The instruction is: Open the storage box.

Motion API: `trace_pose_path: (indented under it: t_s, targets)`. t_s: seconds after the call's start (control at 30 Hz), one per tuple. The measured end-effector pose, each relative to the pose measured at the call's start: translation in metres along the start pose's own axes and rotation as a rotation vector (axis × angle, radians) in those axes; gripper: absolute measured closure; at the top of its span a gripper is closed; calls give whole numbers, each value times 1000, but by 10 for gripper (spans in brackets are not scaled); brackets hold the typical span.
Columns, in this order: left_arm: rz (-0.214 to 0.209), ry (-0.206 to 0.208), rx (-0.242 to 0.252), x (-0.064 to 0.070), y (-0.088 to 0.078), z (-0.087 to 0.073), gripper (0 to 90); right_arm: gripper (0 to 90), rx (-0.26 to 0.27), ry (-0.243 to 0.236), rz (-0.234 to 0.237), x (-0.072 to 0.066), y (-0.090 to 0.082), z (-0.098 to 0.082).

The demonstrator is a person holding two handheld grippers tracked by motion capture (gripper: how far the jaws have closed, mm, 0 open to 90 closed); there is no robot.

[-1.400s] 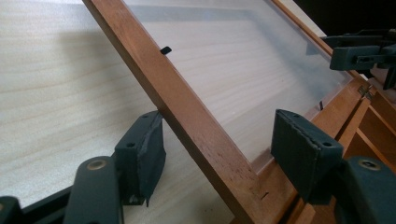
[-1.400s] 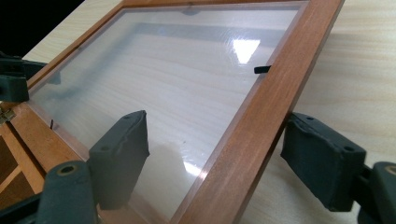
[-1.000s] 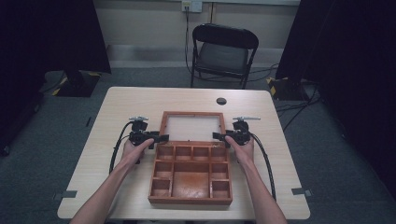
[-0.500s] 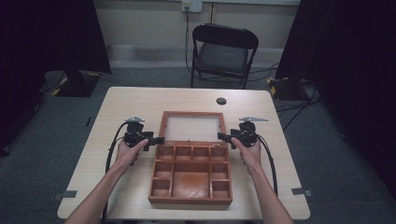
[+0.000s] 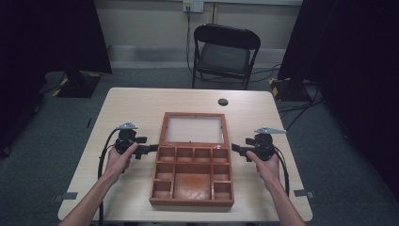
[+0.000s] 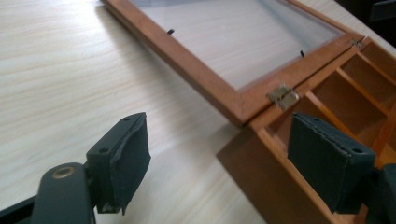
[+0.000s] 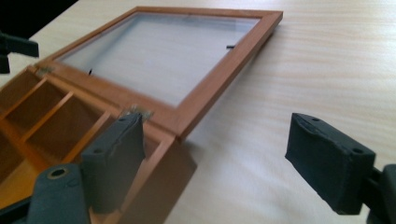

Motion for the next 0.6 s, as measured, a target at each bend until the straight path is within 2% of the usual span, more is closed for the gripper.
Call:
trace_pose_path:
  t_s: [0.1, 0.17, 0.23, 0.3, 0.4, 0.43, 0.47, 0.5, 0.53, 0.6]
  targets:
    - [31, 25, -24, 1, -6, -9, 202, 185, -5, -24, -18, -4, -12, -10]
    - [36, 9, -38, 1, -11, -16, 202, 185, -11, -23, -32, -4, -19, -16]
    - [47, 16, -48, 0, -16, -22, 199, 185, -16, -19, -40, -4, -25, -24]
    - [57, 5, -48, -1, -20, -28, 183, 185, -20, -18, -50, -3, -30, -31]
    - [118, 5, -68, -5, -23, -39, 165, 186, -22, -5, -64, 2, -36, -44]
    - [118, 5, -68, -5, -23, -39, 165, 186, -26, 0, -72, 4, -38, -48]
    - [135, -9, -72, -9, -24, -47, 165, 189, -32, 10, -104, 7, -39, -53]
    - [135, -9, -72, -9, -24, -47, 164, 188, -39, 17, -123, 9, -40, -57]
    - [137, -16, -73, -11, -24, -51, 164, 188, -39, 17, -123, 9, -40, -57]
    - [165, -18, -82, -15, -25, -57, 163, 181, -69, 54, -175, 20, -39, -73]
Point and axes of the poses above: each handheld gripper's, and its own axes: y roughly forward along the jaws, z roughly out of its top, x roughly to its right, the point moved 3 cm from there along y, roughly forward along the jaws, and after that the axes turned 14 degrees about -x, right-handed, at the moved point
